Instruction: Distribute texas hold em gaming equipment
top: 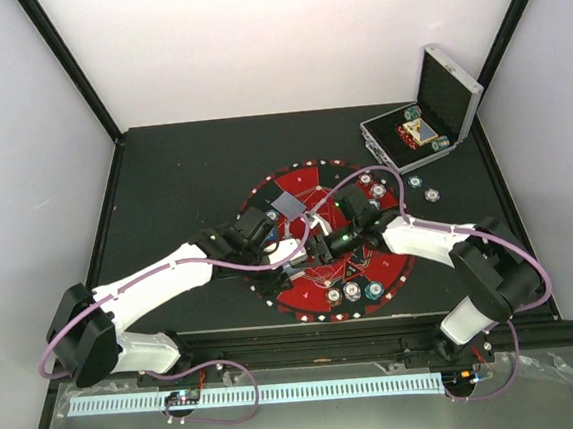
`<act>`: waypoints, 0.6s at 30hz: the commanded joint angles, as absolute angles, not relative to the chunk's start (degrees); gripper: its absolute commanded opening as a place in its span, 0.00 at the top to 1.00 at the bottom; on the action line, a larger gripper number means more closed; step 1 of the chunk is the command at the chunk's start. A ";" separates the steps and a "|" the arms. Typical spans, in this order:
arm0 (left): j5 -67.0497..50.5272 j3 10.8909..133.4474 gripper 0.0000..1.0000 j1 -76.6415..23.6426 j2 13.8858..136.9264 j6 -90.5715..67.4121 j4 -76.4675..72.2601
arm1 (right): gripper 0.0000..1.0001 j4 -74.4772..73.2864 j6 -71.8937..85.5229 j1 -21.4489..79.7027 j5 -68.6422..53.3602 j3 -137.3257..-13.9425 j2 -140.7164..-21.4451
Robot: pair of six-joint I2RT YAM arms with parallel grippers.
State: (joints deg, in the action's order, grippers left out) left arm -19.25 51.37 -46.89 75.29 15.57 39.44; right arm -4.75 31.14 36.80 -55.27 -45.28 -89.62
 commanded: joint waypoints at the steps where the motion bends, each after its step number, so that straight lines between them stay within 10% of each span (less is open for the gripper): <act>1: -20.29 52.56 0.65 -47.20 73.61 16.29 38.42 | 0.51 -9.76 27.71 34.64 -51.50 -46.04 -88.61; 18: -17.42 52.62 0.65 -47.20 73.82 15.81 38.57 | 0.86 -12.75 25.62 33.57 -54.50 -46.50 -85.28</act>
